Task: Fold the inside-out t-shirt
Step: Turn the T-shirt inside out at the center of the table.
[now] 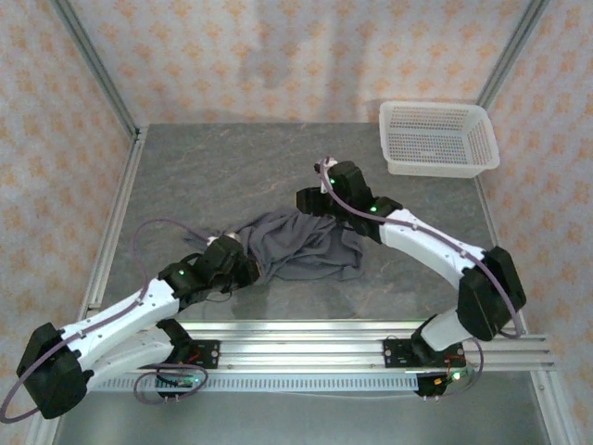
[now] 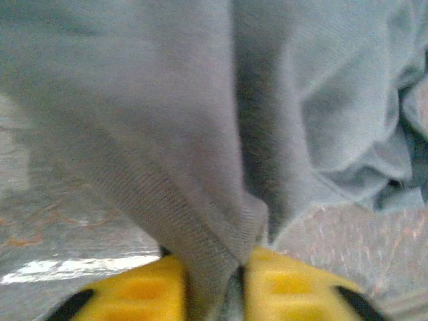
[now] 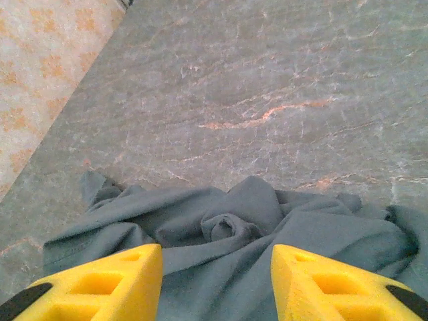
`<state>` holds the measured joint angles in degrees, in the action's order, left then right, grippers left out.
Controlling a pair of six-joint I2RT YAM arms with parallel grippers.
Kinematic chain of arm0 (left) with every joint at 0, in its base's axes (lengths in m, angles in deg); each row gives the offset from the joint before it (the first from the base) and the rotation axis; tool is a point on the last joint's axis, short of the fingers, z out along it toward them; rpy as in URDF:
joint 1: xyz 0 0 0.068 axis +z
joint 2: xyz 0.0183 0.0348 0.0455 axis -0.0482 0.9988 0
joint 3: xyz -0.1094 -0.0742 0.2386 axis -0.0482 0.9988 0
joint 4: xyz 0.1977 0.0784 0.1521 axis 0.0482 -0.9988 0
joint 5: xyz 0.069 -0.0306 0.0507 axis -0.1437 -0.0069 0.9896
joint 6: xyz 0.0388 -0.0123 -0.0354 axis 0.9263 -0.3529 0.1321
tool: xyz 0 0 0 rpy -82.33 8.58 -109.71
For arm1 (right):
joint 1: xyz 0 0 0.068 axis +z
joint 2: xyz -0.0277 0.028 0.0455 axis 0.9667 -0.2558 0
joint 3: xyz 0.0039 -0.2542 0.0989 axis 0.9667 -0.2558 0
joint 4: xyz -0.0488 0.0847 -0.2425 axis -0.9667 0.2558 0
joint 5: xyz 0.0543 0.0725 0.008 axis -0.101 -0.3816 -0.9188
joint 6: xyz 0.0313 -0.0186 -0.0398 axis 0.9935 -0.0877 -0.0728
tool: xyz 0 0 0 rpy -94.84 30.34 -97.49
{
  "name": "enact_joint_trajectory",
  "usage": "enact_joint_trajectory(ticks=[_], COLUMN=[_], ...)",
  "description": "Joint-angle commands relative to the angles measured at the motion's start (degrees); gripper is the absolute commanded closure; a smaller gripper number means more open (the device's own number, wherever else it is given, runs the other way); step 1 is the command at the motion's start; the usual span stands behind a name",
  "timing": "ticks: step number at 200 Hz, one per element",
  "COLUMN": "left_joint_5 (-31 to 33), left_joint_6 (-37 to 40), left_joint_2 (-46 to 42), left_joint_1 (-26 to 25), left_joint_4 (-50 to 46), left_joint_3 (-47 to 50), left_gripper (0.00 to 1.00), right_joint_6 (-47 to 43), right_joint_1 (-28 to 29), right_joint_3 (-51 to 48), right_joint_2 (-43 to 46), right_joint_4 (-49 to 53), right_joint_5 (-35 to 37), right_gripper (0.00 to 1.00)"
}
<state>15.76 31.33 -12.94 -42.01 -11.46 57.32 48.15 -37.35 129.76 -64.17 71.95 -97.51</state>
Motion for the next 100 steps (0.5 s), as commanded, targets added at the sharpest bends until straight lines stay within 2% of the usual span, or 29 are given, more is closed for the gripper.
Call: enact_joint_trajectory(ticks=[1,14,35,51,57,69,76,81,89,100], left_joint_5=[15.1,22.7,27.9,28.8,28.1,24.6,22.3,21.0,19.2,15.7], left_joint_6=[2.6,4.7,8.1,11.2,12.7,15.7,17.0,17.8,18.6,19.8], left_joint_2=[-8.3,-14.6,-20.0,-17.2,-14.8,-8.4,-4.2,-1.0,3.4,8.4], left_joint_1=[-0.4,-0.4,-0.3,-0.2,-0.1,0.4,1.0,1.6,2.4,4.5], left_joint_4=[-11.4,-15.6,-14.9,-14.2,-13.7,-12.8,-13.3,-13.9,-14.5,-13.4], left_joint_3=[-5.3,-7.8,-9.5,-12.8,-14.5,-18.6,-21.6,-23.7,-26.5,-28.5], left_gripper=[0.57,0.49,0.44,0.44,0.44,0.43,0.43,0.43,0.43,0.42], right_joint_6=[-0.7,-2.1,-4.1,-4.2,-3.9,-2.7,-1.6,-0.8,-0.3,0.2], right_joint_1=[0.6,0.9,2.3,4.2,4.8,5.7,5.7,5.7,5.6,5.5], right_joint_3=[2.2,3.2,7.2,9.9,10.3,9.7,8.5,7.5,5.7,2.7], right_joint_2=[-4.0,-6.3,-10.9,-14.7,-15.9,-17.5,-17.7,-17.6,-16.8,-14.8], right_joint_4=[2.2,3.0,8.4,12.8,13.8,14.4,13.7,13.0,11.8,9.7], right_joint_5=[-3.7,-3.1,0.7,2.9,2.8,2.3,1.9,1.5,0.6,-0.6], right_gripper=[0.52,0.5,0.47,0.38,0.29,0.27,0.31,0.38,0.53,0.78])
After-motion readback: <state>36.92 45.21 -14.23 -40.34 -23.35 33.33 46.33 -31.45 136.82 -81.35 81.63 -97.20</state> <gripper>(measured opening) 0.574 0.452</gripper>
